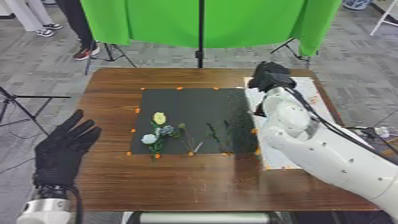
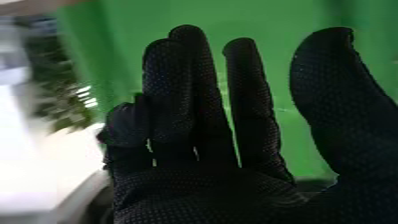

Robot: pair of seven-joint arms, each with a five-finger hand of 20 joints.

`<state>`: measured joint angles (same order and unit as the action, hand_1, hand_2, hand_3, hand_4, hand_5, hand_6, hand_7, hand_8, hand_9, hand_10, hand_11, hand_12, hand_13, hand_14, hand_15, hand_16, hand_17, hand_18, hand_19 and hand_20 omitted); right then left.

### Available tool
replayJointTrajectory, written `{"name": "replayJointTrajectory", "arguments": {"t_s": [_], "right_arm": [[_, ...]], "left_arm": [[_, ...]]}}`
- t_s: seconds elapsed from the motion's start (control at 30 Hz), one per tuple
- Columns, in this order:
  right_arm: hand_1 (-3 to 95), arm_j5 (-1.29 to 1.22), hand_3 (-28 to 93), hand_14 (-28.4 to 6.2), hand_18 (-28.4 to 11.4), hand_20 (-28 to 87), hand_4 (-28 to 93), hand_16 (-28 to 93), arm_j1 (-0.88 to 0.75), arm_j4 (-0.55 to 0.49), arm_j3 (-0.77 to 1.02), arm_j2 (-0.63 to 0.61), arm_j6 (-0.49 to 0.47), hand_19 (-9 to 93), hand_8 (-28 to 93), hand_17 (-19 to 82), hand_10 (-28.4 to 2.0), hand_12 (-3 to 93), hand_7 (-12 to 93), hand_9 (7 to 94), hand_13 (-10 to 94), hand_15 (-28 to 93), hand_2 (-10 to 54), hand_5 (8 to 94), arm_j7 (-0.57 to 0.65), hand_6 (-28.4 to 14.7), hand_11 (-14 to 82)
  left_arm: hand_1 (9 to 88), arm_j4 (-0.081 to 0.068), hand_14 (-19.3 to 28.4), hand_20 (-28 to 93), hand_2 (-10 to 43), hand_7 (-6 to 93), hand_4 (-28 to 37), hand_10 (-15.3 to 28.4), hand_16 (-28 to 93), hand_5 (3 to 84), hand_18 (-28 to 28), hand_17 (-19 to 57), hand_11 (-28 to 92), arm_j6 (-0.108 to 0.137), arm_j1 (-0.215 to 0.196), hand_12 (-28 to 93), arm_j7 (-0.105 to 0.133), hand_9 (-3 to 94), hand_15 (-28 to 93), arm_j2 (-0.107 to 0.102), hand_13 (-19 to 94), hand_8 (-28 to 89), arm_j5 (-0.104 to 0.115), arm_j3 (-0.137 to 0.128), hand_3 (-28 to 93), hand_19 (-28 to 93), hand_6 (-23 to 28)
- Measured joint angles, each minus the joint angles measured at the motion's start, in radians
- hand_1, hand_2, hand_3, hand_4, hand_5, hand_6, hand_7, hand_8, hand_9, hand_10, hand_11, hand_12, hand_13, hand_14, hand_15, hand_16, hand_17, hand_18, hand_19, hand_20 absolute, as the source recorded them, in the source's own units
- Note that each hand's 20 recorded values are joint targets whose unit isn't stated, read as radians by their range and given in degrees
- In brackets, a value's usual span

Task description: Arrange flowers

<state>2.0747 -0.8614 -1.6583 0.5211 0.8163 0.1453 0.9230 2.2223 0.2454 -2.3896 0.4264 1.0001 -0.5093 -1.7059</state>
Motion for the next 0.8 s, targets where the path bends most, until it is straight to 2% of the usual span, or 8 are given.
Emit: {"name": "replayJointTrajectory", "arguments": {"t_s": [0.2, 0.4, 0.63, 0.8], "right_arm": [[34.8, -0.025, 81, -15.2, -22.5, 54, -28, 9, 0.038, 0.094, -0.039, -0.098, 0.013, 91, -13, 21, -16.4, 14.3, 15, 60.8, 51, 77, -9.5, 57.3, 0.035, 1.4, 25.5], [34.2, -0.046, 81, -15.0, -22.3, 54, -28, 9, 0.019, 0.132, 0.016, -0.106, -0.023, 91, -14, 19, -16.1, 14.3, 16, 60.2, 50, 78, -9.5, 56.5, 0.041, 2.3, 25.6], [33.8, -0.043, 81, -14.6, -22.7, 55, -28, 9, -0.004, 0.148, 0.014, -0.092, -0.057, 89, -14, 18, -15.7, 14.4, 17, 60.2, 50, 78, -9.5, 55.8, 0.012, 4.1, 25.5], [33.4, -0.031, 81, -14.3, -22.8, 56, -28, 9, -0.008, 0.179, -0.006, -0.059, -0.093, 89, -15, 17, -15.5, 14.5, 17, 60.1, 50, 78, -9.5, 55.4, -0.011, 4.2, 25.8]], "left_arm": [[23.7, -0.007, 27.2, 18, 6.6, 11.9, -23.5, 20.5, -8, 40.4, 25.5, -9.0, 27, 0.008, 0.001, 12, 0.023, 35.5, 53, -0.028, 25, -9, 0.021, 0.026, 81, 54, 10.9], [23.7, -0.009, 27.2, 18, 6.7, 12.0, -23.5, 20.3, -8, 40.3, 25.5, -9.0, 27, 0.016, 0.004, 12, 0.048, 35.5, 53, -0.056, 25, -9, 0.04, 0.041, 81, 54, 10.9], [23.7, -0.012, 27.2, 18, 6.6, 12.0, -23.5, 20.4, -8, 40.3, 25.5, -9.0, 27, 0.018, 0.011, 12, 0.049, 35.5, 54, -0.057, 25, -9, 0.043, 0.041, 81, 54, 10.9], [23.8, -0.016, 27.3, 18, 6.6, 12.0, -23.4, 20.3, -8, 40.4, 25.5, -8.9, 27, 0.018, 0.024, 12, 0.038, 35.6, 53, -0.049, 25, -9, 0.043, 0.04, 81, 54, 11.0]]}}
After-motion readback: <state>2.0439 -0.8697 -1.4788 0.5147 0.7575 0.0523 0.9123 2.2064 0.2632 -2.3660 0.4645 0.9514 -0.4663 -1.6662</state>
